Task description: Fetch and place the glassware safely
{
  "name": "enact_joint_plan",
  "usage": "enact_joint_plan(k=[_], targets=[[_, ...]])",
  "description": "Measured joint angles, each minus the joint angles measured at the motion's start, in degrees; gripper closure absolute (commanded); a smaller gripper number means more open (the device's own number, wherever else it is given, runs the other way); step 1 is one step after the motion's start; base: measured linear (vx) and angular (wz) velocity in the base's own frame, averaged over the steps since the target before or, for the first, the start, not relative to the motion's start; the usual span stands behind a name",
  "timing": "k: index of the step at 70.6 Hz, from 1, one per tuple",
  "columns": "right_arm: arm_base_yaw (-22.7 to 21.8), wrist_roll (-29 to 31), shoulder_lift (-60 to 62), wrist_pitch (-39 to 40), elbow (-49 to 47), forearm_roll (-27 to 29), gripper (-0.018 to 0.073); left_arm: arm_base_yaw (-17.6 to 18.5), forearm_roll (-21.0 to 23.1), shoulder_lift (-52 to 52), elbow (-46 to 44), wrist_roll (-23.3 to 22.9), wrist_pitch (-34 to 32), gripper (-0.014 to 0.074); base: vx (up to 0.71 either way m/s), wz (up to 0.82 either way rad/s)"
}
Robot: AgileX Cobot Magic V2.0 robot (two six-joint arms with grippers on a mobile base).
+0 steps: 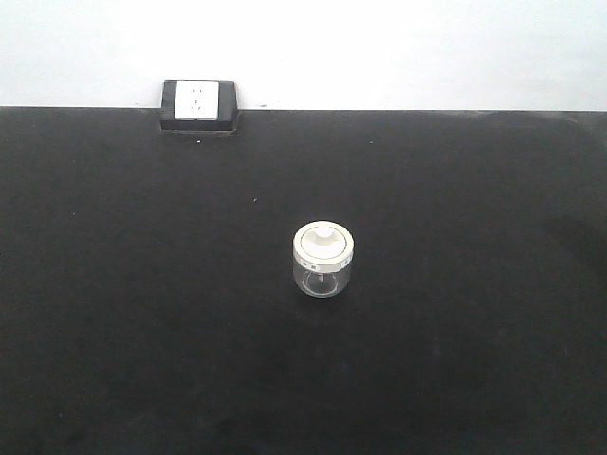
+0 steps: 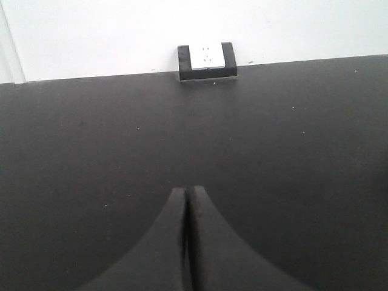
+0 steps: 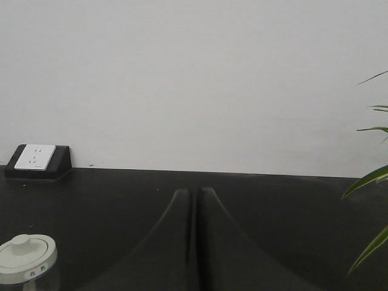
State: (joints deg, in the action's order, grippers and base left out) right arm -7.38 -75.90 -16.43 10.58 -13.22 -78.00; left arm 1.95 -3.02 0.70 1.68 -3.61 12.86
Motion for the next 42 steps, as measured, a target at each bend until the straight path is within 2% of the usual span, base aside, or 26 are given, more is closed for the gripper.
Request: enact_joint_plan(k=[42], targets=[[0.0, 0.0, 0.0, -0.7, 0.0, 0.0, 0.056, 0.0, 0.0, 0.0, 0.0, 0.0, 0.0, 0.0603, 0.0, 0.0]])
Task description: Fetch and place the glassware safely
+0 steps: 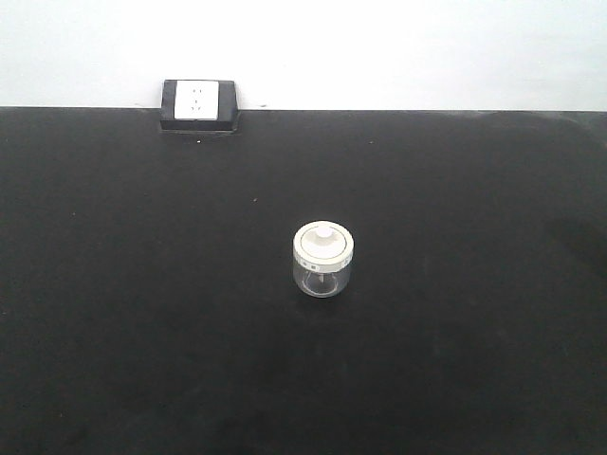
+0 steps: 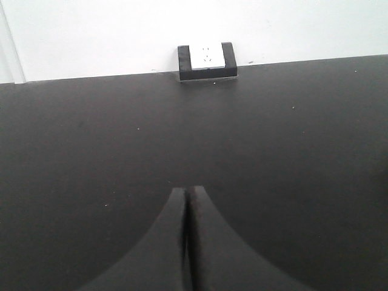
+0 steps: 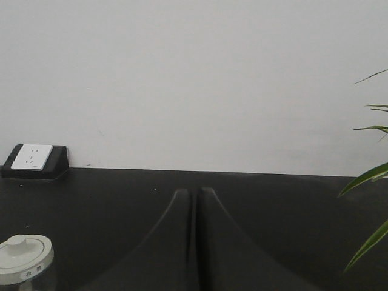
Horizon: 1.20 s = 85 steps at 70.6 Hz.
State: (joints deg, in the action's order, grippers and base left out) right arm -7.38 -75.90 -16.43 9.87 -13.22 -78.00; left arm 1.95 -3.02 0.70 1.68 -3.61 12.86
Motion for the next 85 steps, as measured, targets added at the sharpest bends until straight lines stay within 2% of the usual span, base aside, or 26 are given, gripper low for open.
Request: enact_joint_plan(k=[25, 31, 37, 41, 47, 56, 68, 77, 85], targets=[[0.0, 0.1, 0.0, -0.4, 0.0, 1.3, 0.056, 0.0, 0.0, 0.0, 0.0, 0.0, 0.0, 0.0603, 0.0, 0.0], [0.0, 1.2, 0.0, -0.3, 0.0, 4.2, 0.056, 0.0, 0.0, 0.0, 0.0, 0.0, 0.0, 0.0603, 0.0, 0.0], [0.0, 4.7, 0.0, -1.3, 0.0, 9.9, 0.056, 0.0, 0.0, 0.0, 0.0, 0.0, 0.0, 0.0603, 0.0, 0.0], [0.0, 9.2, 0.0, -2.2, 0.0, 15.1, 0.056, 0.0, 0.0, 0.0, 0.0, 0.0, 0.0, 0.0603, 0.0, 0.0], [0.0, 19.2, 0.0, -3.2, 0.0, 25.0, 0.056, 0.0, 0.0, 0.0, 0.0, 0.0, 0.0, 0.0603, 0.0, 0.0], [0.0, 37.4, 0.0, -4.2, 0.0, 41.3, 0.056, 0.0, 0.0, 0.0, 0.0, 0.0, 0.0, 0.0603, 0.0, 0.0], [0.0, 57.8, 0.0, -5.3, 0.0, 61.6, 0.056, 0.0, 0.0, 0.0, 0.0, 0.0, 0.0, 0.0603, 0.0, 0.0], [0.0, 68.2, 0.0, -7.1, 0.0, 70.2, 0.056, 0.0, 0.0, 0.0, 0.0, 0.0, 0.0, 0.0603, 0.0, 0.0], [0.0, 71.8, 0.0, -9.9, 0.0, 73.6, 0.056, 0.0, 0.0, 0.0, 0.0, 0.0, 0.0, 0.0603, 0.0, 0.0]])
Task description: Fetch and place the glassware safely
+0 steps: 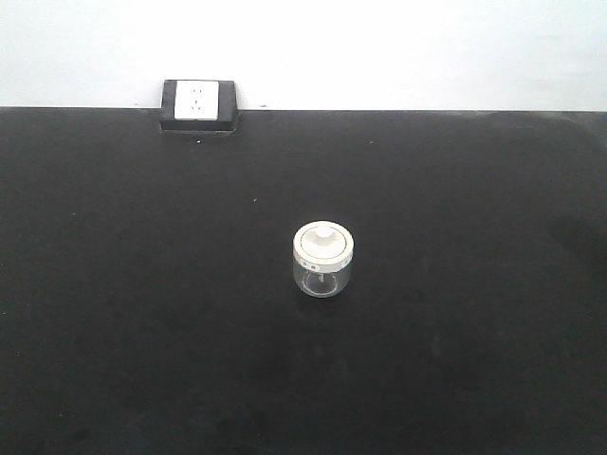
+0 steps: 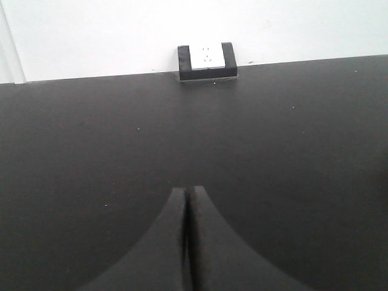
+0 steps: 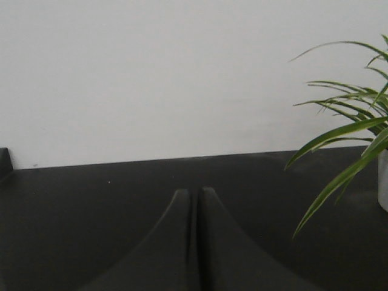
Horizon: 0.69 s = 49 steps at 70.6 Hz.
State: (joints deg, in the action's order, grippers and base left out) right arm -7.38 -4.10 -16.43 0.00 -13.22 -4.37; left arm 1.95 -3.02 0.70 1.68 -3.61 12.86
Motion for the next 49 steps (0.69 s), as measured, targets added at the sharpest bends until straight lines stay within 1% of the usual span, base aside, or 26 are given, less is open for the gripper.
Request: enact_joint_plan(k=[12, 25, 41, 49], targets=[[0.0, 1.1, 0.0, -3.3, 0.0, 1.0, 0.056, 0.0, 0.0, 0.0, 0.0, 0.0, 0.0, 0.0603, 0.0, 0.0], [0.4, 2.8, 3.2, -3.8, 1.1, 1.4, 0.056, 0.0, 0.0, 0.0, 0.0, 0.0, 0.0, 0.0603, 0.0, 0.0], [5.2, 3.7, 11.0, -3.4, 5.7, 1.6, 0.056, 0.0, 0.0, 0.0, 0.0, 0.0, 0.0, 0.0603, 0.0, 0.0], [6.7, 3.7, 14.2, -3.1, 7.5, 1.6, 0.056, 0.0, 0.0, 0.0, 0.0, 0.0, 0.0, 0.0603, 0.0, 0.0]])
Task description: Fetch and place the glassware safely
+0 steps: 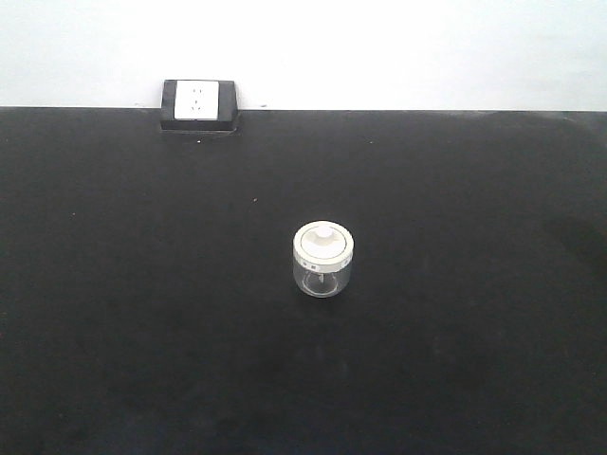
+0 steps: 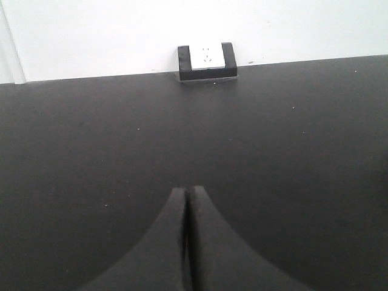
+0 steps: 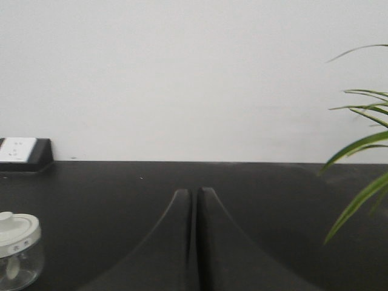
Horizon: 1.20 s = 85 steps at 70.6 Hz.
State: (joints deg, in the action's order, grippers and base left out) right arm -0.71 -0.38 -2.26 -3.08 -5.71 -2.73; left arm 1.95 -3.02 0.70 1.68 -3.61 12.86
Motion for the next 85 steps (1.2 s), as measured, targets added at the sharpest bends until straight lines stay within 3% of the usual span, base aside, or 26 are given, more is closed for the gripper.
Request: enact_joint_plan(k=[19, 85], targets=[[0.3, -0.1, 2.8, 3.1, 7.1, 0.1, 0.056, 0.0, 0.0, 0.0, 0.0, 0.0, 0.0, 0.0603, 0.0, 0.0], [0.3, -0.3, 2.8, 3.5, 7.3, 0.4, 0.056, 0.0, 0.0, 0.0, 0.0, 0.0, 0.0, 0.0603, 0.0, 0.0]])
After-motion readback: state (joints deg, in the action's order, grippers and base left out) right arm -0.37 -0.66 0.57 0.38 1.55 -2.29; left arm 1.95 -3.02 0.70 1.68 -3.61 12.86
